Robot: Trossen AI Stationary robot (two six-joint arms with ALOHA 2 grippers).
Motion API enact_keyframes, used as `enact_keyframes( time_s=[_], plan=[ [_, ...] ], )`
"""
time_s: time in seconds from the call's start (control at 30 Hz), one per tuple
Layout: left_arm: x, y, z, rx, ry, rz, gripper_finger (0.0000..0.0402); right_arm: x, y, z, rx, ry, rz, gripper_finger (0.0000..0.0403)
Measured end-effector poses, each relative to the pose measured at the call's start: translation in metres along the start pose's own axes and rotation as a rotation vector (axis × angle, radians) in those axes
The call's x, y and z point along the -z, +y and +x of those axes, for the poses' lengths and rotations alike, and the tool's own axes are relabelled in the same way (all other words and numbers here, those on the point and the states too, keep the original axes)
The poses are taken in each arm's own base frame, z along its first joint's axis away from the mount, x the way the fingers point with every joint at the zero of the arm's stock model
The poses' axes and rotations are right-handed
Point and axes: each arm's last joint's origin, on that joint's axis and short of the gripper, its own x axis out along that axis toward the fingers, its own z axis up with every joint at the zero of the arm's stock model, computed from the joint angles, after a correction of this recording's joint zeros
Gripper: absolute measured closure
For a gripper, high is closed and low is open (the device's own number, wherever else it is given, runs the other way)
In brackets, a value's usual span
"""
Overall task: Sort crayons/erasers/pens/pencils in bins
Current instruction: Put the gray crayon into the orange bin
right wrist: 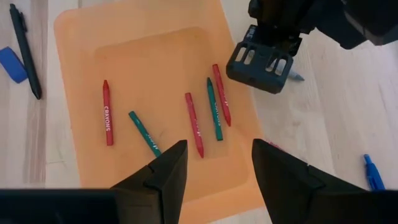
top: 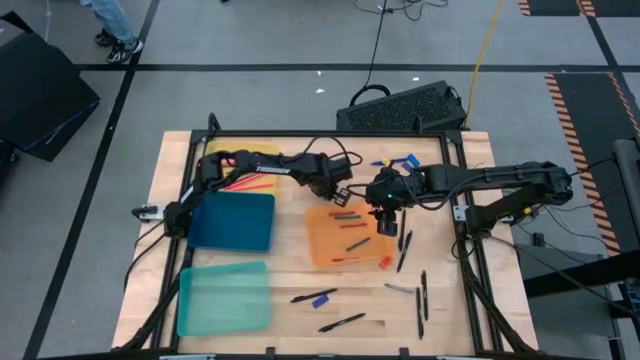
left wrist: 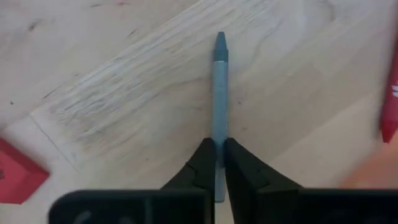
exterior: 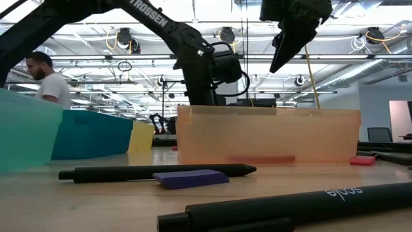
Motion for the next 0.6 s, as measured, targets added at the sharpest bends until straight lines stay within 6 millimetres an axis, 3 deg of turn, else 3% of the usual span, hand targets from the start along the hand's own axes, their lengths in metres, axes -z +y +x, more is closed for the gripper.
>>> enact_keyframes(
  time_s=[0.1, 0.3, 0.4, 0.6],
  plan=[
    [-0.002, 0.002, -0.003, 0.008, 0.0, 0.02, 0.0382, 0.0, 0.0, 0.0, 0.003, 0.0, -0.02, 0.0232],
    [-0.005, 0.007, -0.033, -0.027, -0.082, 0.101, 0.0383, 0.0, -0.001, 0.0, 0.034, -0.002, -0.07, 0.0232],
    [-0.009, 0.002, -0.066, 0.022, -0.186, 0.133, 0.0389, 0.0, -0.003, -0.005, 0.036, -0.017, -0.089, 0.0232],
    [0.012, -0.014, -0.127, 0.111, -0.273, 0.299, 0.0373, 0.005, -0.009, -0.028, 0.097, -0.077, -0.167, 0.0232]
  ],
)
